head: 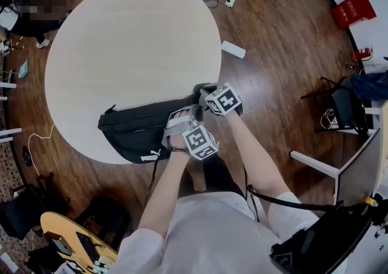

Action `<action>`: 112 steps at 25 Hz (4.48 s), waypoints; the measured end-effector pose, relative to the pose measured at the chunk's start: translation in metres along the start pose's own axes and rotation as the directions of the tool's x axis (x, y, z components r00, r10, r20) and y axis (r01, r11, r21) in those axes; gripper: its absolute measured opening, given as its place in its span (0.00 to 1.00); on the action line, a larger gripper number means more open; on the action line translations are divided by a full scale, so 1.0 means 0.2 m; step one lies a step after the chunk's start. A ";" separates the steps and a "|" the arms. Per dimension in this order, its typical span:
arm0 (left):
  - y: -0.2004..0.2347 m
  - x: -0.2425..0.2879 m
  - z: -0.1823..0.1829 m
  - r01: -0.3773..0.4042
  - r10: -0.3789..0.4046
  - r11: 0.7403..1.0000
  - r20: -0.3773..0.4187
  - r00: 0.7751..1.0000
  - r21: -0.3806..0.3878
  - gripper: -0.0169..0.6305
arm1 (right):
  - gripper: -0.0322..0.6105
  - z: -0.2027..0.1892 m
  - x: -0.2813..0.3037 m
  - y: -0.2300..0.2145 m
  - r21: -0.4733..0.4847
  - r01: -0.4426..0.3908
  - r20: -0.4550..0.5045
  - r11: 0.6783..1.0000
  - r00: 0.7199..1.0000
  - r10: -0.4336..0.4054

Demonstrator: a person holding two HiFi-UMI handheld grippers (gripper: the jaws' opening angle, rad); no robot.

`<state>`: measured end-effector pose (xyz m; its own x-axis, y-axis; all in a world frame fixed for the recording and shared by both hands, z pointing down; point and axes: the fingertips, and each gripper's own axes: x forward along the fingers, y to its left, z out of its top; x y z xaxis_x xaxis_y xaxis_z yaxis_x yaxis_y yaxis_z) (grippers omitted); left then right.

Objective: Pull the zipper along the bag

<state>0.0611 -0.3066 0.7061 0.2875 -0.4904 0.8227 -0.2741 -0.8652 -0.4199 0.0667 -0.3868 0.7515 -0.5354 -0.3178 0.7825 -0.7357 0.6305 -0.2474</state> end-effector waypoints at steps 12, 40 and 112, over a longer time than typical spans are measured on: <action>0.08 -0.28 0.04 -0.067 0.102 0.974 0.151 0.983 -0.218 0.05 | 0.04 -0.01 -0.01 0.00 0.008 -0.002 0.009 1.000 1.000 0.001; 0.00 -0.21 0.02 0.051 -0.028 0.991 0.185 0.982 -0.123 0.45 | 0.04 -0.01 0.02 0.00 0.013 0.018 -0.015 1.000 1.000 -0.018; -0.66 -2.10 -0.56 -0.135 0.614 0.622 0.374 0.695 -0.771 0.14 | 0.04 -0.57 -1.65 1.58 -0.325 0.376 0.685 0.868 0.726 -0.058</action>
<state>-0.1269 0.0255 0.4594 0.3746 -0.9114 0.1703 -0.9171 -0.3913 -0.0768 0.0578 -0.0017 0.4806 -0.6304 -0.7523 0.1912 -0.7047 0.6580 0.2654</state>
